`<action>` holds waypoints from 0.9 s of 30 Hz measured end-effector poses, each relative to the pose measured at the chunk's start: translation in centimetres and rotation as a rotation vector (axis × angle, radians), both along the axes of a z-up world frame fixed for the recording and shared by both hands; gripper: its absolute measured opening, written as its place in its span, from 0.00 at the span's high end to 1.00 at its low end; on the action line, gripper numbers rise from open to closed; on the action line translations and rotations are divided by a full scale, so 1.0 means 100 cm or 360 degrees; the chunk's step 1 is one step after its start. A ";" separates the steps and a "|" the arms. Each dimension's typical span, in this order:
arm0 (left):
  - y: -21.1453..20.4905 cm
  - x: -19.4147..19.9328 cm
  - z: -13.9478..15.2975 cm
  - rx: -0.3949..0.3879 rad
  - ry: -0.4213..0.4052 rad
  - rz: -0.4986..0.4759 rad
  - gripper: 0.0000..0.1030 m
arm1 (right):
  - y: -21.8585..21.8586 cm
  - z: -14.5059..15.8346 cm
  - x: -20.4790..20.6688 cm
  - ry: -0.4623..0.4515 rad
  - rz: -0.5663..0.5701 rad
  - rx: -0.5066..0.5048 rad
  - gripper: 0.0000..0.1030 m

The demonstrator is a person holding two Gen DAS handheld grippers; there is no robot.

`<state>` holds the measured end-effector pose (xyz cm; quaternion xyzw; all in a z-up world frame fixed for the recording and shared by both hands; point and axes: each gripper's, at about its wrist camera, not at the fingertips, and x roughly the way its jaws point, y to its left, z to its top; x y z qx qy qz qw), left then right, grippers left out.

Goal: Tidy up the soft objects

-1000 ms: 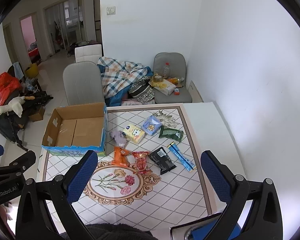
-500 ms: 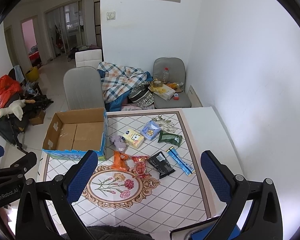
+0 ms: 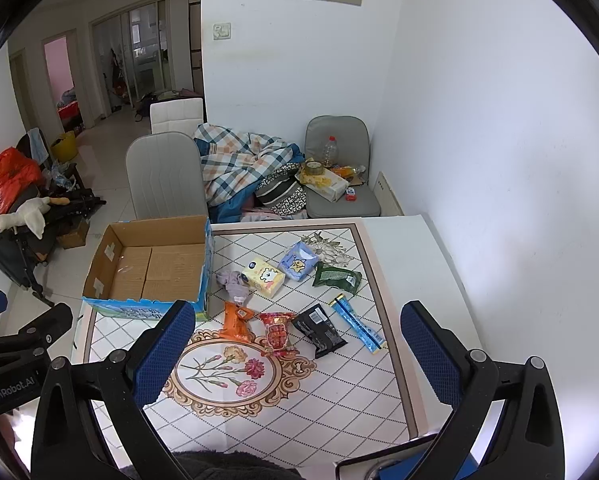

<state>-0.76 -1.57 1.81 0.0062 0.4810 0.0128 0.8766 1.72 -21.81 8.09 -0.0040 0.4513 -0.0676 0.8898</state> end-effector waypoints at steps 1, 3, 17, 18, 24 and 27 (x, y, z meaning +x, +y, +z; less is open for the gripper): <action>-0.001 0.000 0.000 -0.0002 0.0000 -0.0001 0.00 | -0.001 0.000 0.001 0.0001 -0.0002 -0.0008 0.00; -0.002 0.000 0.000 0.0003 0.0004 -0.0006 0.00 | -0.002 0.000 0.001 -0.0001 0.0000 -0.0008 0.00; 0.002 0.001 0.002 -0.0011 0.0006 -0.0018 0.00 | -0.002 -0.002 -0.004 0.0015 0.0013 0.0009 0.00; 0.002 0.001 0.002 -0.0010 0.0004 -0.0020 0.00 | -0.002 -0.002 -0.004 0.0014 0.0014 0.0008 0.00; 0.002 0.000 0.003 -0.0010 0.0004 -0.0017 0.00 | -0.001 -0.002 -0.004 0.0020 0.0018 0.0009 0.00; 0.003 0.001 0.003 -0.0012 0.0005 -0.0016 0.00 | -0.001 -0.002 -0.005 0.0022 0.0023 0.0010 0.00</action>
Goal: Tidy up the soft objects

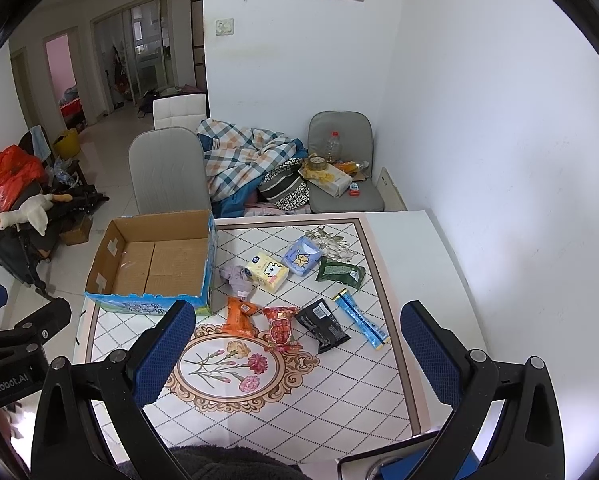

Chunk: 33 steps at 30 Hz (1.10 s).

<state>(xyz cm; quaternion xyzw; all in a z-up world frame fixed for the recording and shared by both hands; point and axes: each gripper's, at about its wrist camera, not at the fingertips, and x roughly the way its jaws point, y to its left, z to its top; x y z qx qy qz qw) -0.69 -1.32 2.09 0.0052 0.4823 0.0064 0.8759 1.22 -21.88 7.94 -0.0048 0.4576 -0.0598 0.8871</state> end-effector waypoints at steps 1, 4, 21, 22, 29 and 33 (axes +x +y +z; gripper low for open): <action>0.000 -0.001 0.000 -0.0001 -0.0002 0.0000 0.00 | 0.001 0.000 0.000 0.0000 0.0004 -0.0001 0.00; 0.000 0.000 0.000 0.0003 0.0001 -0.0005 0.00 | 0.002 -0.001 0.001 0.0005 0.0009 0.0001 0.00; 0.006 0.009 -0.005 -0.0007 0.0037 -0.0014 0.00 | 0.004 -0.004 0.004 0.0018 0.0016 0.0003 0.00; 0.005 0.012 -0.007 -0.0010 0.0041 -0.0017 0.00 | 0.004 -0.005 0.006 0.0023 0.0015 0.0011 0.00; -0.017 0.069 -0.056 0.0020 0.0182 -0.0108 0.00 | -0.029 -0.038 0.042 0.0145 -0.0076 0.0093 0.00; -0.049 0.112 -0.119 0.0062 0.0390 -0.0214 0.00 | -0.063 -0.086 0.074 0.0312 -0.0149 0.0077 0.00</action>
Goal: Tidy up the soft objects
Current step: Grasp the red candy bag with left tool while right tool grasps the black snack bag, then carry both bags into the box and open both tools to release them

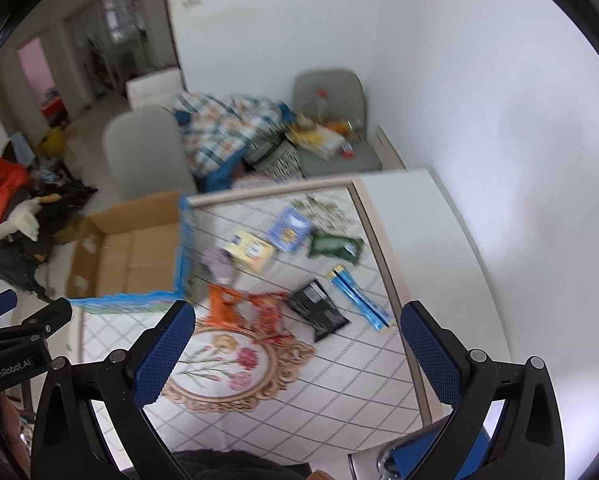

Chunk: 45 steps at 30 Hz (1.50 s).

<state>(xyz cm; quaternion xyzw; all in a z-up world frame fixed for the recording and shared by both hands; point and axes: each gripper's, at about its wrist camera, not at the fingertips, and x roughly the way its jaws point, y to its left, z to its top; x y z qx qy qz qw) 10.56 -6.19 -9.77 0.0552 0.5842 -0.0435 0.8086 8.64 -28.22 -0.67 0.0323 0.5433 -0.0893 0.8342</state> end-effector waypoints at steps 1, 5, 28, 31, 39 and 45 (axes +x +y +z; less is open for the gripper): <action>-0.006 0.007 -0.013 0.0013 0.0050 -0.0017 0.00 | -0.010 -0.018 0.009 0.0057 -0.0004 -0.0004 0.00; -0.044 0.043 -0.088 -0.0078 0.0331 -0.0095 0.00 | -0.042 -0.087 0.037 0.0225 -0.0009 0.0000 0.00; -0.131 0.082 -0.303 -0.0251 0.1021 -0.0068 0.16 | -0.081 -0.411 0.098 0.0993 0.0212 0.0307 0.34; -0.145 0.086 -0.320 -0.0251 0.1054 -0.0080 0.16 | -0.098 -0.416 0.090 0.0983 0.0112 0.0313 0.35; -0.180 0.089 -0.344 -0.0035 0.0980 -0.0202 0.50 | -0.095 -0.443 0.088 0.1014 0.0118 0.0331 0.24; -0.172 0.081 -0.337 0.0012 0.0932 -0.0198 0.57 | -0.064 -0.457 0.082 0.0978 0.0176 0.0181 0.35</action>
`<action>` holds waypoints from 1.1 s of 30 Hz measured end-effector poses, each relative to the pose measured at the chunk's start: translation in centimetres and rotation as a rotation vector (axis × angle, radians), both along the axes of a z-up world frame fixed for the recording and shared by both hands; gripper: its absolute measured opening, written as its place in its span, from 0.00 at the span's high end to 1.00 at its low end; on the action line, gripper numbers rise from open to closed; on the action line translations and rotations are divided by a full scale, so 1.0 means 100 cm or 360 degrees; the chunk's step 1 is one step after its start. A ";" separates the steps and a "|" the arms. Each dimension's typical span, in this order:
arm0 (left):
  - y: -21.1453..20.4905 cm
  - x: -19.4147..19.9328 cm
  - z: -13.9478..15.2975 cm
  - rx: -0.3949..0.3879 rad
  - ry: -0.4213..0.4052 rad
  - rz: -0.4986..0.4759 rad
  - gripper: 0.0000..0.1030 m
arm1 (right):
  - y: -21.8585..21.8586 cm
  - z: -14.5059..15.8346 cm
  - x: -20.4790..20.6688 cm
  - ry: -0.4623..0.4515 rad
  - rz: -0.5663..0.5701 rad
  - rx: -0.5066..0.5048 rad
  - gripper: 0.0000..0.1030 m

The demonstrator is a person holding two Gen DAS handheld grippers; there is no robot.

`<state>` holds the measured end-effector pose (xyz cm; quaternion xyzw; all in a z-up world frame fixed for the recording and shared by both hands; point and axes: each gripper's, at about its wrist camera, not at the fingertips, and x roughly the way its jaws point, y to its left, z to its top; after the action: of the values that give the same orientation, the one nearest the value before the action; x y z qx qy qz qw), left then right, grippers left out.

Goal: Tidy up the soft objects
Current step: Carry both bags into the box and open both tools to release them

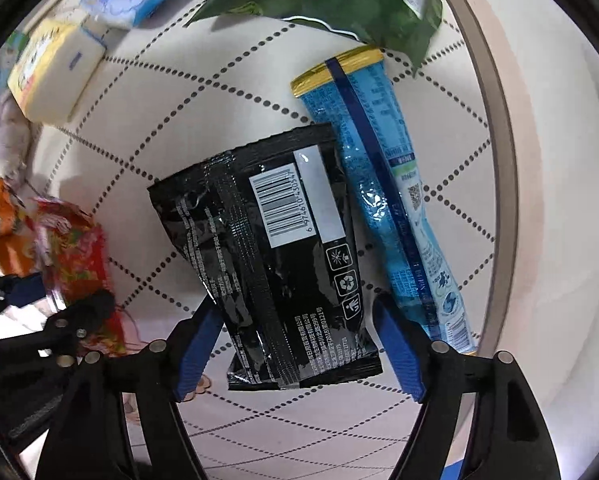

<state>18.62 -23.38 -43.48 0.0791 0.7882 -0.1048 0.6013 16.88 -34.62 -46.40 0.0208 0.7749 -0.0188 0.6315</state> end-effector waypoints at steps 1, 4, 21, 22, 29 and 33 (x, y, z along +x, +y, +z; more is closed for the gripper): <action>0.002 -0.003 0.003 0.0002 -0.0017 -0.0001 0.58 | 0.002 0.009 -0.012 -0.0010 -0.0007 -0.0003 0.39; 0.010 -0.011 0.027 0.0005 -0.0060 -0.0006 0.58 | 0.007 0.005 -0.023 -0.0021 -0.0040 0.0003 0.44; 0.113 -0.010 0.223 -0.0175 -0.0583 0.0134 0.58 | 0.070 0.145 -0.036 -0.0373 -0.0204 0.0404 0.48; 0.120 -0.008 0.238 -0.0173 -0.0605 0.0149 0.58 | 0.074 0.167 -0.025 -0.0391 -0.0189 0.0429 0.48; 0.226 0.025 0.267 -0.0100 -0.0702 0.0327 0.58 | 0.145 0.252 0.025 -0.0520 -0.0090 0.0599 0.48; 0.288 0.058 0.246 -0.0108 -0.0627 0.0435 0.58 | 0.210 0.261 0.059 -0.0506 -0.0078 0.0636 0.48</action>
<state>24.38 5.40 -18.86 -0.0296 0.6551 -0.0315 0.7543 22.81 -13.60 -20.27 0.1666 0.6535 0.1231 0.7281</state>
